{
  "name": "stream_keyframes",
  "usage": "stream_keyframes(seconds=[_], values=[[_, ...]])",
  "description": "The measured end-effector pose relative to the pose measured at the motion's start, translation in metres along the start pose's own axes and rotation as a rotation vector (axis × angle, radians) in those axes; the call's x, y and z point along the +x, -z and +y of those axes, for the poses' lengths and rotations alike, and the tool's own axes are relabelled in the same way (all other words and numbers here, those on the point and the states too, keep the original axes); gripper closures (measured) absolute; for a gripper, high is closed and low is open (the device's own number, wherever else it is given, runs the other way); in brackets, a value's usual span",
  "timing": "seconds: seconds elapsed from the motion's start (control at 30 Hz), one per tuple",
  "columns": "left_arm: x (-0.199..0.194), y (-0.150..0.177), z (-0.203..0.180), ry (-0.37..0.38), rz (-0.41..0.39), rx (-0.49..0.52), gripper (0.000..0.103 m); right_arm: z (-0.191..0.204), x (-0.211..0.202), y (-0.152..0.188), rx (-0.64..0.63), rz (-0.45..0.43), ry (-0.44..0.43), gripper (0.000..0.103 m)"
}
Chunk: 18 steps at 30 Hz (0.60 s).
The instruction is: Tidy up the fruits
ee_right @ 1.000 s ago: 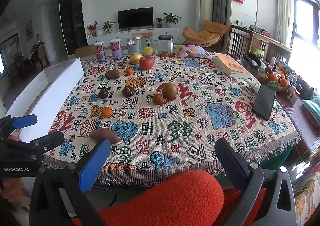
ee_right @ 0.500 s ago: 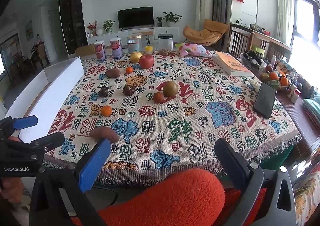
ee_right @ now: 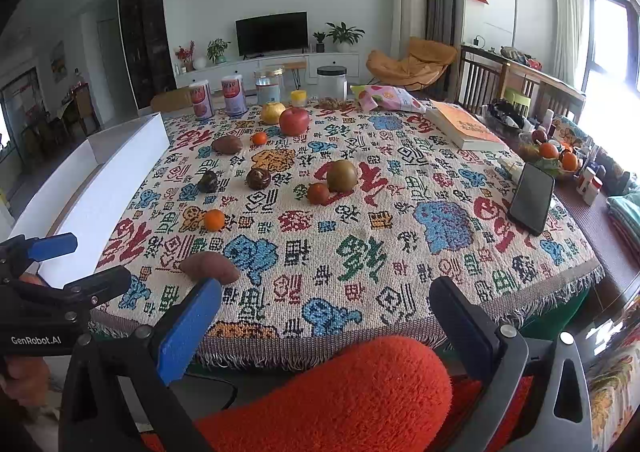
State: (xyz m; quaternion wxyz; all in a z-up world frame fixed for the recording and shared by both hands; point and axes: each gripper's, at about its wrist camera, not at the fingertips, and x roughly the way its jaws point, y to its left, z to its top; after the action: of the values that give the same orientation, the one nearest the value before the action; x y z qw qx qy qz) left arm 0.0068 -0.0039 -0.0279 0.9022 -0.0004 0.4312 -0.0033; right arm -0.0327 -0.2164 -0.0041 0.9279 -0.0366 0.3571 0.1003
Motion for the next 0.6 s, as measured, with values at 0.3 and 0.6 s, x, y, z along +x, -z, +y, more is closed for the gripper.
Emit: stream_keyframes(seconds=[0.3,0.6], values=[[0.0007,-0.0002,0.0004,0.0,0.006,-0.003,0.001,-0.0002,0.0002,0.0002,0.0,-0.001,0.0,0.0],[0.0012,0.0005,0.0008,0.0,0.011,-0.005,0.001,-0.0002,0.0002,0.0003,0.0,-0.001,0.0,0.0]])
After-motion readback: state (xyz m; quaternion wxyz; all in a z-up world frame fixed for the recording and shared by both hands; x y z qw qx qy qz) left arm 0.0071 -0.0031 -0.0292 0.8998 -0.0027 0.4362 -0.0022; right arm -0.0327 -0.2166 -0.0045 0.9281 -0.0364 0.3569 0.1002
